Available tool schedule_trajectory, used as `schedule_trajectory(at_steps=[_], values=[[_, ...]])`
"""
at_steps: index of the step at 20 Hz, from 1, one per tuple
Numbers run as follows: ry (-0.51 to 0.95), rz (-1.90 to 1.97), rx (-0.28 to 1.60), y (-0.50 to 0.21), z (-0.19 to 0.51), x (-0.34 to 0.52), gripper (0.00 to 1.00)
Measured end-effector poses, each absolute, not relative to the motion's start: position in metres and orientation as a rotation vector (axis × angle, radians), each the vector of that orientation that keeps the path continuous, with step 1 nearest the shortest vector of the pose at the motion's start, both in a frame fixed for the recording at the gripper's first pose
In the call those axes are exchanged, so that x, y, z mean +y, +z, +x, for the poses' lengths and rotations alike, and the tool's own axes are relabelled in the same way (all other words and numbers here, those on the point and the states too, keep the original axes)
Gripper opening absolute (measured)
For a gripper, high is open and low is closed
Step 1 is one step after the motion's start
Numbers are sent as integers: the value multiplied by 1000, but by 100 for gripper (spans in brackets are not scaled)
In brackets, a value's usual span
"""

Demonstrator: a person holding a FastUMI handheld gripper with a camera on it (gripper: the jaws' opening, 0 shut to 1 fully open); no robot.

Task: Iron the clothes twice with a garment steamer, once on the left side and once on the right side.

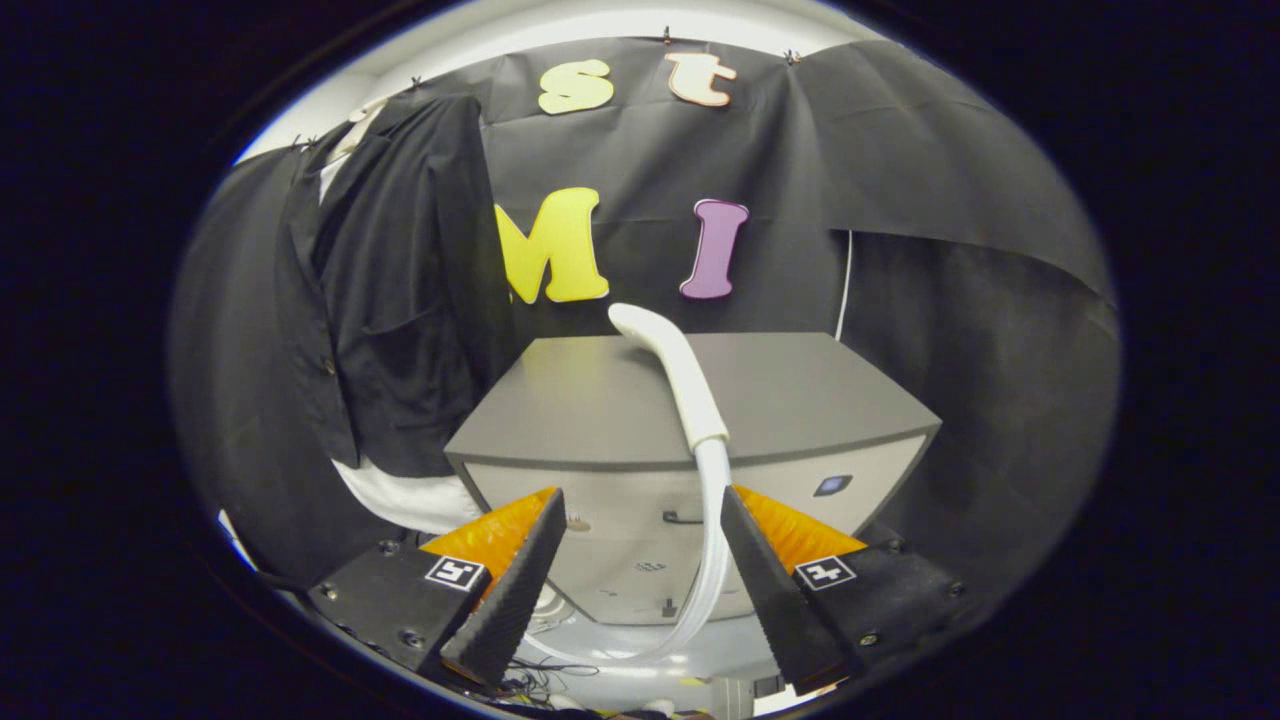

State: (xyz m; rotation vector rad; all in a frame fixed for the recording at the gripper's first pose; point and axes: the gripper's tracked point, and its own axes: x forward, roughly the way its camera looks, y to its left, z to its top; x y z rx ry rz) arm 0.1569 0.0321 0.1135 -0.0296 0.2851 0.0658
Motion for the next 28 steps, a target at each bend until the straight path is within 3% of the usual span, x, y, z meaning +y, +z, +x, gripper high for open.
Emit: schedule_trajectory(at_steps=[6, 18, 22, 28], values=[[105, -76, 335, 149, 226, 11, 98], [174, -128, 591, 138, 353, 4, 98], [193, -118, 694, 124, 372, 7, 97], [184, -108, 833, 108, 376, 3, 89]])
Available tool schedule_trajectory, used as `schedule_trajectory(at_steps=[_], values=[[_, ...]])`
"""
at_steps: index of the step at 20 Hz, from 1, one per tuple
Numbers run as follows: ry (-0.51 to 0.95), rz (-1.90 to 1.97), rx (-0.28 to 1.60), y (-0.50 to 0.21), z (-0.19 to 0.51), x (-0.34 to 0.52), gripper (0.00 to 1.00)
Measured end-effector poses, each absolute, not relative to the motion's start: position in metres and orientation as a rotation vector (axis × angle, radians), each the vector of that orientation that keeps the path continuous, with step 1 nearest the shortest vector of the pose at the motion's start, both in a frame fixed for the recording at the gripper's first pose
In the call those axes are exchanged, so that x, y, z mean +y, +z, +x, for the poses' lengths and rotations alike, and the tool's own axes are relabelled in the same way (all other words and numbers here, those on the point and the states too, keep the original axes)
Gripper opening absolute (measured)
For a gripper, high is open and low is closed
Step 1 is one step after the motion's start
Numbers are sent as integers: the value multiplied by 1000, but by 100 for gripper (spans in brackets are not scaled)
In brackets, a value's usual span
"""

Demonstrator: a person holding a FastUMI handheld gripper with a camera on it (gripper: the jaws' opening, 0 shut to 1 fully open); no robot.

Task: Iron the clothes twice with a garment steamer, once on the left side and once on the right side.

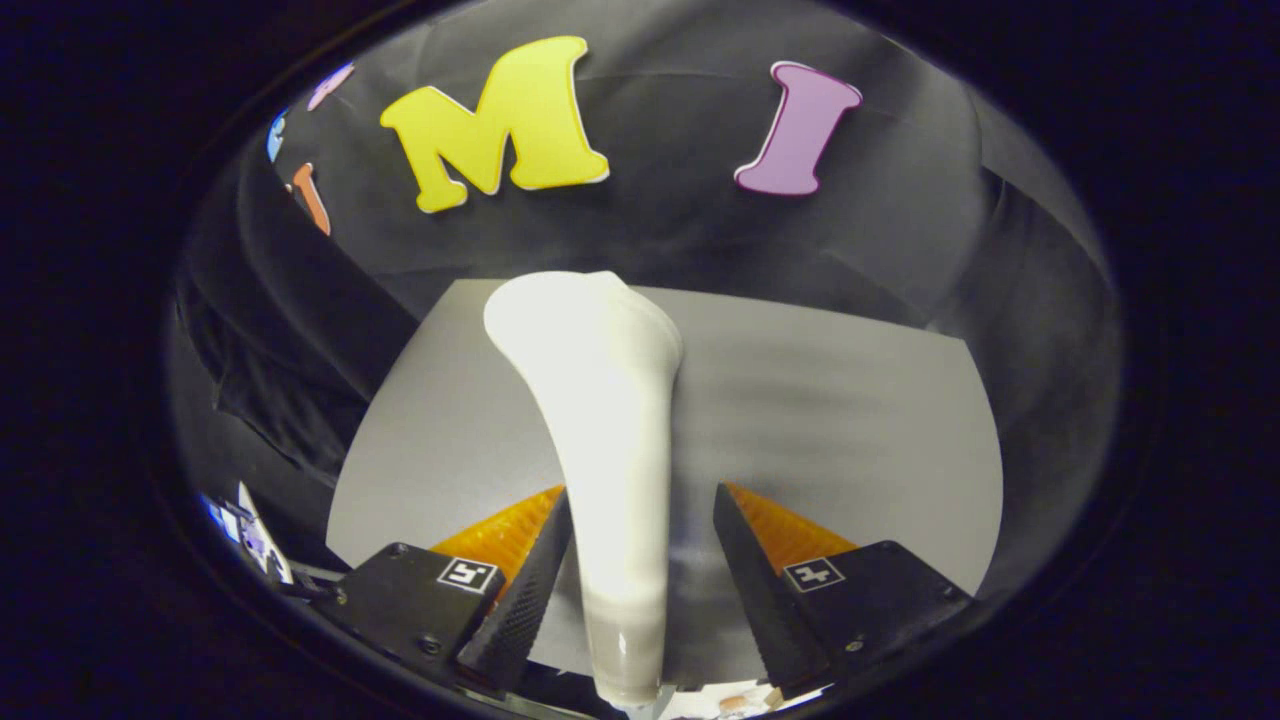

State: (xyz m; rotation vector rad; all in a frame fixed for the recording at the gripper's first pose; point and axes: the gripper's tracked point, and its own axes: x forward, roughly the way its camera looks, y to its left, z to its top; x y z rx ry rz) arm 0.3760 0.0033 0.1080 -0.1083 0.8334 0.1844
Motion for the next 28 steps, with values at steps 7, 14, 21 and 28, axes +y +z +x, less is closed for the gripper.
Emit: schedule_trajectory(at_steps=[7, 14, 21, 28], values=[[175, -154, 908, 104, 373, 6, 62], [175, -109, 871, 106, 373, 3, 41], [190, -100, 778, 115, 362, 4, 33], [182, -107, 706, 116, 334, 0, 33]])
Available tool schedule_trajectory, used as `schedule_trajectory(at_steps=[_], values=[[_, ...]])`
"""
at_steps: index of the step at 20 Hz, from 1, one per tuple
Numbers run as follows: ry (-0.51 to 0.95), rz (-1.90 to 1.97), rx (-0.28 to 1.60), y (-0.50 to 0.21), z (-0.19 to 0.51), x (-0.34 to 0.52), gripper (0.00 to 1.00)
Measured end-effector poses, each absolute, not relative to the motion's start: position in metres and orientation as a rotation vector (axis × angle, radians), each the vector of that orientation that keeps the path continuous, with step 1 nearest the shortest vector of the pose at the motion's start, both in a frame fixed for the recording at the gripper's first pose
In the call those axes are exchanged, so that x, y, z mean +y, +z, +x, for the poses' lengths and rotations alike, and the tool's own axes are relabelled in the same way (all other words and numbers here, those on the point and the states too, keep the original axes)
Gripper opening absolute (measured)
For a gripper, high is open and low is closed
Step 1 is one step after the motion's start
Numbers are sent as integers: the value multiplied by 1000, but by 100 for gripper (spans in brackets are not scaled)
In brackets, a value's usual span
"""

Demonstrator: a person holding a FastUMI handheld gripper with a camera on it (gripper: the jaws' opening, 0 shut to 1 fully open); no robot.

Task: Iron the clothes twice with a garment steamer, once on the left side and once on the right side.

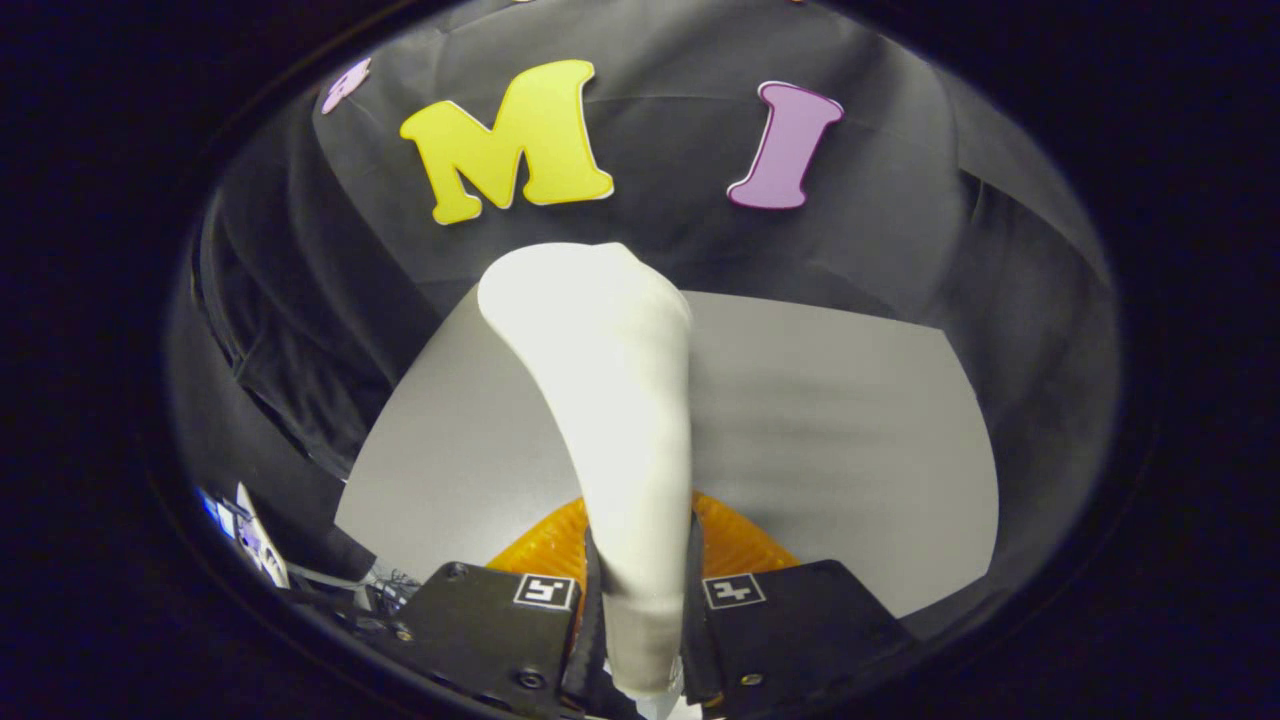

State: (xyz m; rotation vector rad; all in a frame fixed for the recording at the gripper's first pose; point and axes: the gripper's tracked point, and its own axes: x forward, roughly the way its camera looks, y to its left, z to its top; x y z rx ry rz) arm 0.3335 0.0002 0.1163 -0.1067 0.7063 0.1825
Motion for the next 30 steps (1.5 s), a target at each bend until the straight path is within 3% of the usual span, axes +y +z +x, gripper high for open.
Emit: schedule_trajectory(at_steps=[12, 30], values=[[225, -2, 587, 144, 282, 25, 33], [-4, -7, 391, 174, 181, 142, 33]])
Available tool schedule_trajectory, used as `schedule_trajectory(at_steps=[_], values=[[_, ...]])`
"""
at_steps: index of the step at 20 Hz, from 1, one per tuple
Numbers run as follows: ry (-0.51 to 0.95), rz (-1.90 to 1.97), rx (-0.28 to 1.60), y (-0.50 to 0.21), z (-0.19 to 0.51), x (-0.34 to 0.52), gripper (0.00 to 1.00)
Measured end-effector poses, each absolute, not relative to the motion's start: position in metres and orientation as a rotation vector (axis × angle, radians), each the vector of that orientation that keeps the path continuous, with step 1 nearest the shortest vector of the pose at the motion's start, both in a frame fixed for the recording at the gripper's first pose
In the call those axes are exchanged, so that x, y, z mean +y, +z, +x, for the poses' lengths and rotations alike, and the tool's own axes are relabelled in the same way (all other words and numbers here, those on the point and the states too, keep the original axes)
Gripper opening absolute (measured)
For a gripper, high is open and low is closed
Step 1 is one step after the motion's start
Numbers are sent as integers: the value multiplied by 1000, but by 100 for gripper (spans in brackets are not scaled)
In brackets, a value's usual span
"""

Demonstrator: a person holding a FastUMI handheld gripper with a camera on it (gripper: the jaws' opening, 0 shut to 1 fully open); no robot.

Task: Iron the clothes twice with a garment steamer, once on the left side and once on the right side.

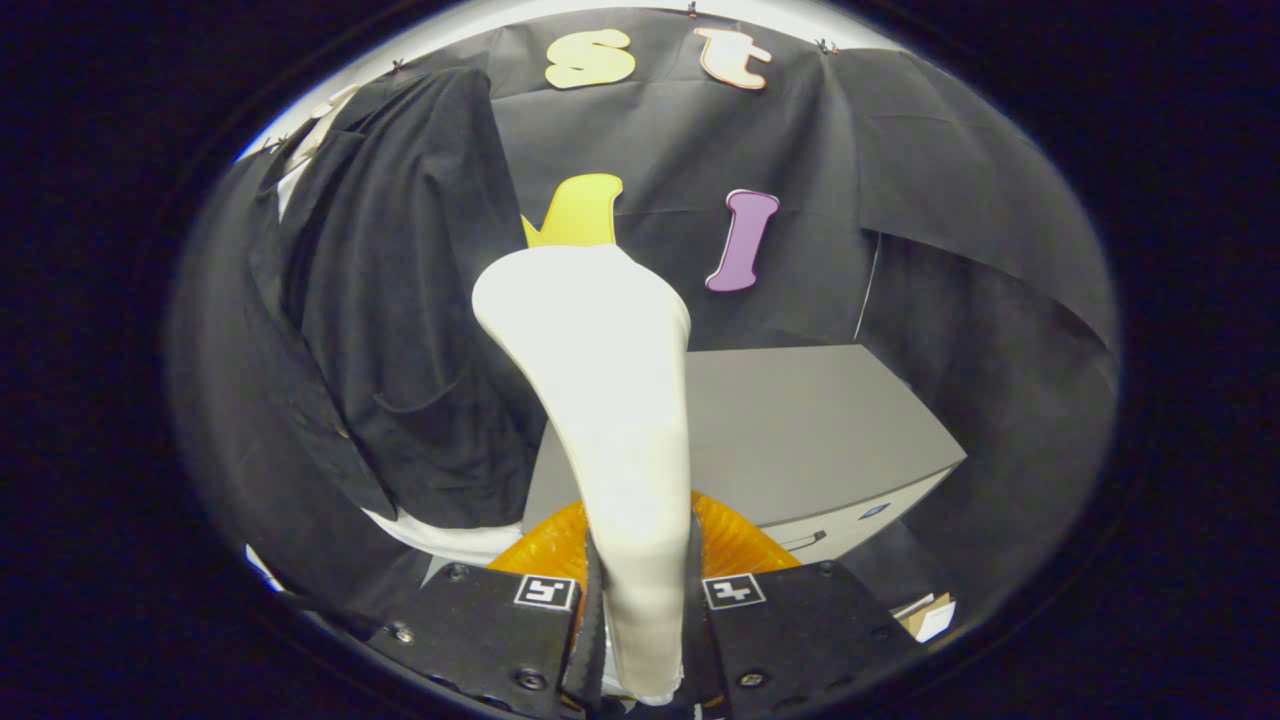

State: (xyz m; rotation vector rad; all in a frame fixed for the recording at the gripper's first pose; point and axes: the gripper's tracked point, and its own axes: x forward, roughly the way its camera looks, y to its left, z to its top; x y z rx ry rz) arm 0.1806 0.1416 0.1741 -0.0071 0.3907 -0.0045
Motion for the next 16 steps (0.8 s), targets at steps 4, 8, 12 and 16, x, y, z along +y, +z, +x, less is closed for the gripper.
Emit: schedule_trajectory(at_steps=[4, 8, 12, 16], values=[[-42, -12, 356, 179, 172, 175, 33], [-44, -38, 315, 195, 174, 210, 33], [-31, -45, 269, 215, 182, 235, 33], [-37, -51, 204, 240, 190, 260, 33]])
